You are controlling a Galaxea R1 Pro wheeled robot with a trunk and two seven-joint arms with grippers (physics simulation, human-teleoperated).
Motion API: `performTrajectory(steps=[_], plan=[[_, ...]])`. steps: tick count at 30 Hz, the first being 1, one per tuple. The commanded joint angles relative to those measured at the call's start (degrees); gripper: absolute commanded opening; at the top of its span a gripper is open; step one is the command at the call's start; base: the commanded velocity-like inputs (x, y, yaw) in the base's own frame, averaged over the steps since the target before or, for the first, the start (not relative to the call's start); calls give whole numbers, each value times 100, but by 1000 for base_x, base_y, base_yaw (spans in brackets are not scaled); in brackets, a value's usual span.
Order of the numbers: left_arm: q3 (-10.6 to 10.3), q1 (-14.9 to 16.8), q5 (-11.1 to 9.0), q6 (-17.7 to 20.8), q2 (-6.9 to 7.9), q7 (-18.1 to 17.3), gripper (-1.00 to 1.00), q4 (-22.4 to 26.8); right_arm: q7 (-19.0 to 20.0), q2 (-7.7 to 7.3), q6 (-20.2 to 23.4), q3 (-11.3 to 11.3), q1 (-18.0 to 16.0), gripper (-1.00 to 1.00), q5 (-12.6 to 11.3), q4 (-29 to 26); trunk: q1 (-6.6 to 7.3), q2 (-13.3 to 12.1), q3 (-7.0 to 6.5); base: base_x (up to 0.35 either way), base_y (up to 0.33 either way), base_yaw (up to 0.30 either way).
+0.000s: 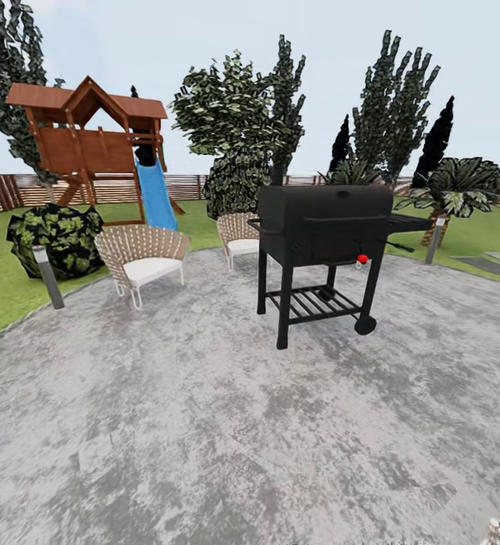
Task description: In the garden, pick up the pesticide atomizer on the floor and spray pesticide onto both trees until each tree trunk is fully covered.
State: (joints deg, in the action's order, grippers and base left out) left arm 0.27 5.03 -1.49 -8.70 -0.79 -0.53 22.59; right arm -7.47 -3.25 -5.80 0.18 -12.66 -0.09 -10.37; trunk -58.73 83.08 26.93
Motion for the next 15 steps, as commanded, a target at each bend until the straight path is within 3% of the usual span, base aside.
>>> performTrajectory(steps=[1, 6, 15], plan=[[0, 1, 0, 0, 0, 0, 100, 0, 0, 0, 0, -1, 0, 100, 0, 0, 0, 0, 0, 1, 0, -300], [0, 2, 0, 0, 0, 0, 100, 0, 0, 0, 0, -1, 0, 100, 0, 0, 0, 0, 0, 97, 0, -300], [0, 2, 0, 0, 0, 0, 100, 0, 0, 0, 0, -1, 0, 100, 0, 0, 0, 0, 0, 317, 2, -300]])
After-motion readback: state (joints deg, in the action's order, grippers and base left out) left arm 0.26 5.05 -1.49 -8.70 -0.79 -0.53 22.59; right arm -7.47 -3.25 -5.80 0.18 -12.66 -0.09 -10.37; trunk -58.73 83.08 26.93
